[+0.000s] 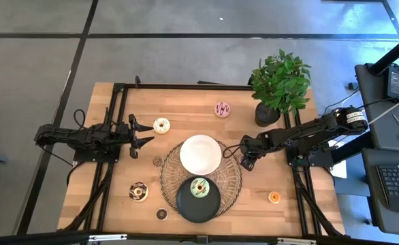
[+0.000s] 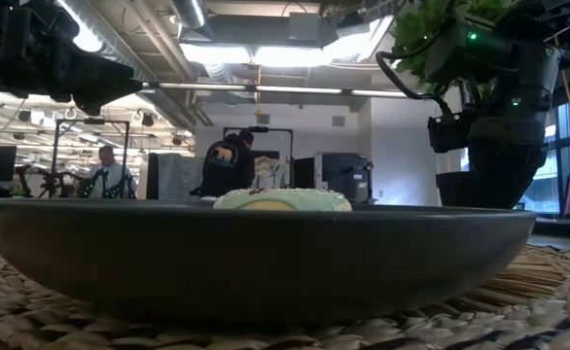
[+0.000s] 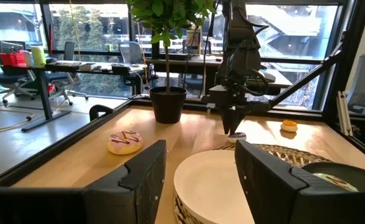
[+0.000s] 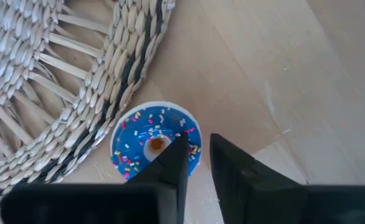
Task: Pick & Place donuts
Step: Put the small blue doughnut on the white plate
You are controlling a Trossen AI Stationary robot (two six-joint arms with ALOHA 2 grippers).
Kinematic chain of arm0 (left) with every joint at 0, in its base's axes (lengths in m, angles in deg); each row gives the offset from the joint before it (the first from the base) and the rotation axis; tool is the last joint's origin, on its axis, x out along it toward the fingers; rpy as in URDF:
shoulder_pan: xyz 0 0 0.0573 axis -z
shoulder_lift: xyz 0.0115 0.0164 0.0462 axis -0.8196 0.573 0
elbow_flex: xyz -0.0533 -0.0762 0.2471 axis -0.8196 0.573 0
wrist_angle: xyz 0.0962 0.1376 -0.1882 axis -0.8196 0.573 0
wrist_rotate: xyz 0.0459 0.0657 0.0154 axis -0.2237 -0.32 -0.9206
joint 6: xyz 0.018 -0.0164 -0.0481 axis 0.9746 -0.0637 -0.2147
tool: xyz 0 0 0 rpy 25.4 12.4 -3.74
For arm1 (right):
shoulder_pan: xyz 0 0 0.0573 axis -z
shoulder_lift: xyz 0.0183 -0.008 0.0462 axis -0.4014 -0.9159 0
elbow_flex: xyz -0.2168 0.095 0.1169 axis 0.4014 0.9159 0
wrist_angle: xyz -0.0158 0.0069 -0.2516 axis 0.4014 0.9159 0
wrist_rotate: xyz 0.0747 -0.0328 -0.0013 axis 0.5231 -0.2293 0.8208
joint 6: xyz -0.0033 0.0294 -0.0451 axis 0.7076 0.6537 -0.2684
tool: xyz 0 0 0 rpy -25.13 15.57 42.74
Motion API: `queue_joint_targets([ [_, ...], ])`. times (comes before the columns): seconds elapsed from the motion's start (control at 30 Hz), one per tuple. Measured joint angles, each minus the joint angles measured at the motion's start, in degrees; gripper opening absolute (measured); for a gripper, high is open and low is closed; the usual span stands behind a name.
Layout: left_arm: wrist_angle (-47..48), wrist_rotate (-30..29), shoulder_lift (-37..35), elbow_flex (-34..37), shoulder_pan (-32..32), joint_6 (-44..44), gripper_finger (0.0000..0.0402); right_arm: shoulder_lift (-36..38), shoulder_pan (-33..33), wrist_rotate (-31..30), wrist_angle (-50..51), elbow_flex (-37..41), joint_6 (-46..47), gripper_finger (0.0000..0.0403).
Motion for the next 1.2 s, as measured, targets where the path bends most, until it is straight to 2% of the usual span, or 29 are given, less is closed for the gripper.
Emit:
queue_joint_targets([
  [0.23, 0.0, 0.0, 0.0, 0.0, 0.0, 0.0, 0.0187, 0.0, 0.0, -0.1, 0.0, 0.0, -1.1, 0.0046],
  [0.43, 0.0, 0.0, 0.0, 0.0, 0.0, 0.0, 0.0189, 0.0, 0.0, -0.2, 0.3, -0.6, -3.1, 0.0007],
  [0.97, 0.0, 0.0, 0.0, 0.0, 0.0, 0.0, 0.0188, 0.0, -0.2, -0.2, 3.2, -4.4, -5.8, 0.0006],
  [1.2, 0.0, 0.0, 0.0, 0.0, 0.0, 0.0, 0.0187, 0.0, -2.7, 0.9, 3.1, -4.4, -7.7, 0.0045],
])
